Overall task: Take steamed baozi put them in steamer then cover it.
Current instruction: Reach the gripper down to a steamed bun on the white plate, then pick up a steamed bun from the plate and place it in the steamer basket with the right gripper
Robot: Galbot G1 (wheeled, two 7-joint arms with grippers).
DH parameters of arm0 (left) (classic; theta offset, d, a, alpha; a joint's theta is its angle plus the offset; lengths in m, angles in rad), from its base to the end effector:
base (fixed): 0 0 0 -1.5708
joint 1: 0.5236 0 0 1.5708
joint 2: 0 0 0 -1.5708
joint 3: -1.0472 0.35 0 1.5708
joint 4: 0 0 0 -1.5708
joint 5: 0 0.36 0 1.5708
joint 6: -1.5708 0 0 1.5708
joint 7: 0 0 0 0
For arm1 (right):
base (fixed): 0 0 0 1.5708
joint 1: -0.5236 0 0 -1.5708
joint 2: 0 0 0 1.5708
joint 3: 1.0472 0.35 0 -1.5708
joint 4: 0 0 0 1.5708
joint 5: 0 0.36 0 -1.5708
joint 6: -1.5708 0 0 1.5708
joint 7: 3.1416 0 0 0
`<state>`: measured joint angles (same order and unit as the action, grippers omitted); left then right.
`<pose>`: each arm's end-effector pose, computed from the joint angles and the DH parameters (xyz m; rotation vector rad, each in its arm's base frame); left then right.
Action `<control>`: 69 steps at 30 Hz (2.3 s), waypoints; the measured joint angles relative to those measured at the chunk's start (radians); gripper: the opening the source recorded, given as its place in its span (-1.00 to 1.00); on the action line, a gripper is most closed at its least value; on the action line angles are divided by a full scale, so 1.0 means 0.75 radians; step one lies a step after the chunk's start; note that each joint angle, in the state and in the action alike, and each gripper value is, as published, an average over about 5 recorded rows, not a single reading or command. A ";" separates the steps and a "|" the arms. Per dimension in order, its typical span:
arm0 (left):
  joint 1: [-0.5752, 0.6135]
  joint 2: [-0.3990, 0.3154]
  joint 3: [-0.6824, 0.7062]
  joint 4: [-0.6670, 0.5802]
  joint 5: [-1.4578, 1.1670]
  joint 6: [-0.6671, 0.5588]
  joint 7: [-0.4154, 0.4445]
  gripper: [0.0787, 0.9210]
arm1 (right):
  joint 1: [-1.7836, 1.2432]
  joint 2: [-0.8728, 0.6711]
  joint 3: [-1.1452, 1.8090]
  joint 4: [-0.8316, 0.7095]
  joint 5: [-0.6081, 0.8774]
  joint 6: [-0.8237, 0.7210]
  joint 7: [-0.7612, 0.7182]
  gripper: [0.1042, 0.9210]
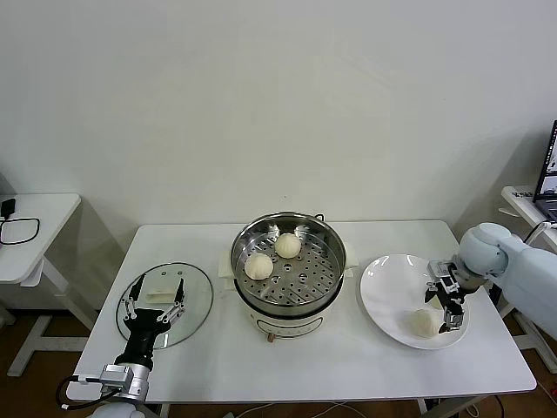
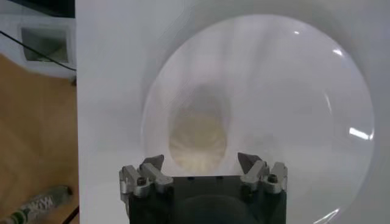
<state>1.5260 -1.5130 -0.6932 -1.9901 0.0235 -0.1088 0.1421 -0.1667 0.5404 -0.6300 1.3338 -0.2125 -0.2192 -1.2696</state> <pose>0.1956 0.0672 -0.3267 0.0356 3.0904 0.2462 0.4742 -0.2080 -0.2077 1.2338 -1.2250 1.2505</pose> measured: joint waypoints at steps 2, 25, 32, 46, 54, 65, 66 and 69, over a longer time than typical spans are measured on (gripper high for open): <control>0.000 0.000 -0.001 0.000 0.000 0.000 0.000 0.77 | -0.018 0.008 0.014 -0.008 -0.009 0.002 0.005 0.76; -0.007 0.003 -0.001 0.008 0.001 -0.001 0.001 0.77 | -0.096 0.059 0.081 -0.058 -0.067 0.014 0.024 0.49; -0.008 0.003 0.002 0.004 0.001 -0.001 0.000 0.77 | -0.087 0.047 0.079 -0.048 -0.055 0.013 0.018 0.47; 0.005 0.008 -0.004 -0.020 0.001 0.010 -0.004 0.77 | 0.275 -0.050 -0.120 0.014 0.135 0.017 -0.049 0.47; 0.010 0.010 -0.003 -0.024 0.003 0.010 -0.004 0.77 | 0.656 -0.033 -0.331 0.067 0.249 0.100 -0.067 0.47; -0.001 0.015 0.003 -0.024 0.006 0.011 -0.006 0.77 | 1.130 0.160 -0.627 0.168 0.351 0.415 -0.015 0.46; -0.001 0.017 0.000 -0.023 0.006 0.011 -0.006 0.77 | 1.154 0.187 -0.650 0.174 0.352 0.452 -0.002 0.46; -0.002 0.021 -0.008 -0.020 0.004 0.011 -0.004 0.77 | 1.209 0.272 -0.710 0.190 0.345 0.565 0.038 0.47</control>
<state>1.5246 -1.4970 -0.6992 -2.0053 0.0266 -0.1003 0.1388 0.7398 0.7440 -1.1623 1.4766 0.0464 0.2048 -1.2412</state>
